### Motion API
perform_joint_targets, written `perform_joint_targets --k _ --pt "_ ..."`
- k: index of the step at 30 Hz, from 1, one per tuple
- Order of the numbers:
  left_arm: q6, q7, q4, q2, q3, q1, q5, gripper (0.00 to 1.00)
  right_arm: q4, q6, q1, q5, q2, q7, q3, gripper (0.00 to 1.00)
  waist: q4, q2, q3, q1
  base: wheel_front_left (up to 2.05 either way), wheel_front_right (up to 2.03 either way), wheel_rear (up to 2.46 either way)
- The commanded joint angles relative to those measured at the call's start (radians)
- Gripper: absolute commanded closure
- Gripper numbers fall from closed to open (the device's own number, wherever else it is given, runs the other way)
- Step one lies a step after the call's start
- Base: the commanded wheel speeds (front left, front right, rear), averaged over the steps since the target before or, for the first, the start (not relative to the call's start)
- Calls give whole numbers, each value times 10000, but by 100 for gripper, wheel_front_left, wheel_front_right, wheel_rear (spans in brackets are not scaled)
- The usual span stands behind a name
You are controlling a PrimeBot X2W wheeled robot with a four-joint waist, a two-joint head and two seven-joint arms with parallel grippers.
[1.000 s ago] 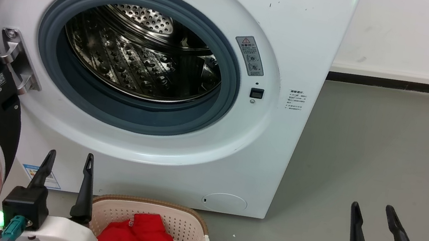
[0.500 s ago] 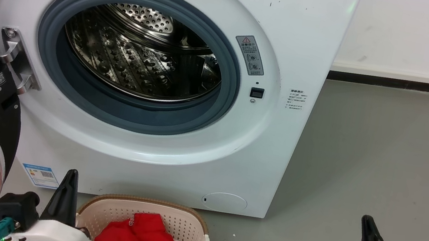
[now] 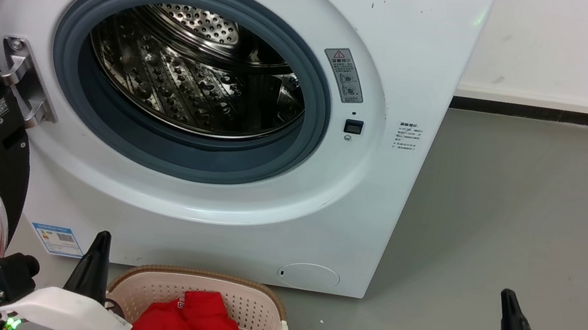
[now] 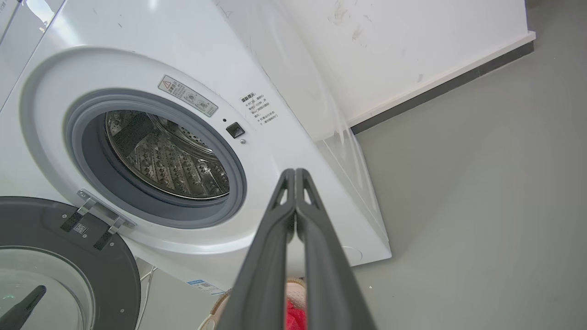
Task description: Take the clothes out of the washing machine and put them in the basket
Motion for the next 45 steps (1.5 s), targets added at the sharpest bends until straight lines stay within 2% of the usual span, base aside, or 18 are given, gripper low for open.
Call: perform_joint_targets --k 1,22,45 --pt "-100 44 -44 12 90 -296 -393 100 -47 -1 -353 423 -90 31 -29 100 3 0 1 0 0 0 0" --pt "-643 473 470 -149 420 -675 -3339 100 522 -2 -778 3406 -165 287 -163 100 42 0 33 0 0 0 0" --pt "-1129 891 926 -335 758 -988 -5895 100 1040 -3 -1144 5978 -181 578 -349 100 84 0 68 0 0 0 0"
